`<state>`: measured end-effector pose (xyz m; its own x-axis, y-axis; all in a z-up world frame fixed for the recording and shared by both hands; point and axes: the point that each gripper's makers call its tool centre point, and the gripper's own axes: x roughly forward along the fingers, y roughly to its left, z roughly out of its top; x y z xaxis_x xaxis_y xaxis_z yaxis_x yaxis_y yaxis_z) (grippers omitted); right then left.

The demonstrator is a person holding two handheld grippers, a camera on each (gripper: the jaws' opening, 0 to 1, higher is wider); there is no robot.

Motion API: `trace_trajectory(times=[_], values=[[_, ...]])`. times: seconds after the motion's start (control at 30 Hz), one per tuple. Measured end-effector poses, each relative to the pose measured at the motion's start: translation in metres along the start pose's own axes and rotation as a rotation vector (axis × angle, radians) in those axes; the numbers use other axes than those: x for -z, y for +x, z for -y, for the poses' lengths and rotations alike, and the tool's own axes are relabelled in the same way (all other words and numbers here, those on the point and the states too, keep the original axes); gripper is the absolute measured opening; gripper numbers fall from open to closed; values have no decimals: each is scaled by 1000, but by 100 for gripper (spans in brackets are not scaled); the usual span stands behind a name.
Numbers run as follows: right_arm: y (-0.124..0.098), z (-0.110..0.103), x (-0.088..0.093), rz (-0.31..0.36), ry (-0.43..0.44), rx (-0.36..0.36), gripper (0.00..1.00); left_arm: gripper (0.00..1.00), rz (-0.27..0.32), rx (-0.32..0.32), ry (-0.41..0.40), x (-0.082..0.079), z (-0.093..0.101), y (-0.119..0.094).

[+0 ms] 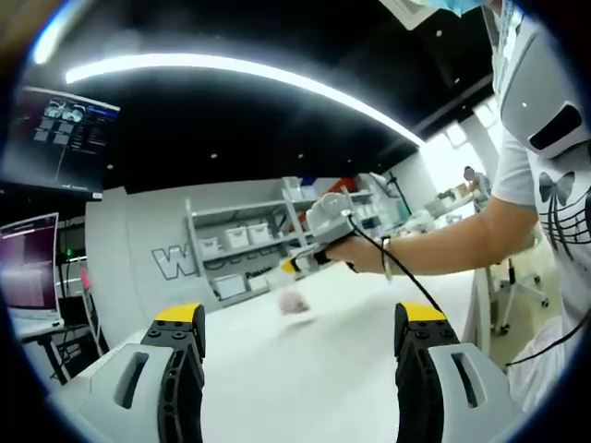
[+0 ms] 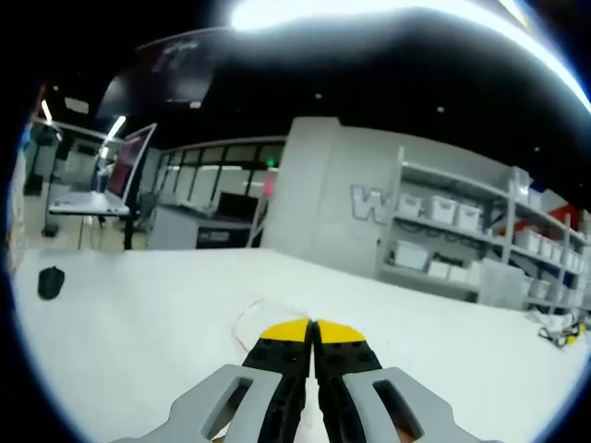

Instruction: Open the resealable bag by pulling the two sides of the seal apart until the entire bag opening is separated and visibly accessible.

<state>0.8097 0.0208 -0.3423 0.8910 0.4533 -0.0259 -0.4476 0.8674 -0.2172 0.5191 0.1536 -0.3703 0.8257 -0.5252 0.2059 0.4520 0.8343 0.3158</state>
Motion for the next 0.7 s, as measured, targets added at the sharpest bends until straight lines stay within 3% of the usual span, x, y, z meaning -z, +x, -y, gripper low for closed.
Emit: trace_trajectory(times=[0.7], values=[[40, 22, 3, -20, 2, 31, 0, 84, -13, -1, -1, 6, -9, 5]])
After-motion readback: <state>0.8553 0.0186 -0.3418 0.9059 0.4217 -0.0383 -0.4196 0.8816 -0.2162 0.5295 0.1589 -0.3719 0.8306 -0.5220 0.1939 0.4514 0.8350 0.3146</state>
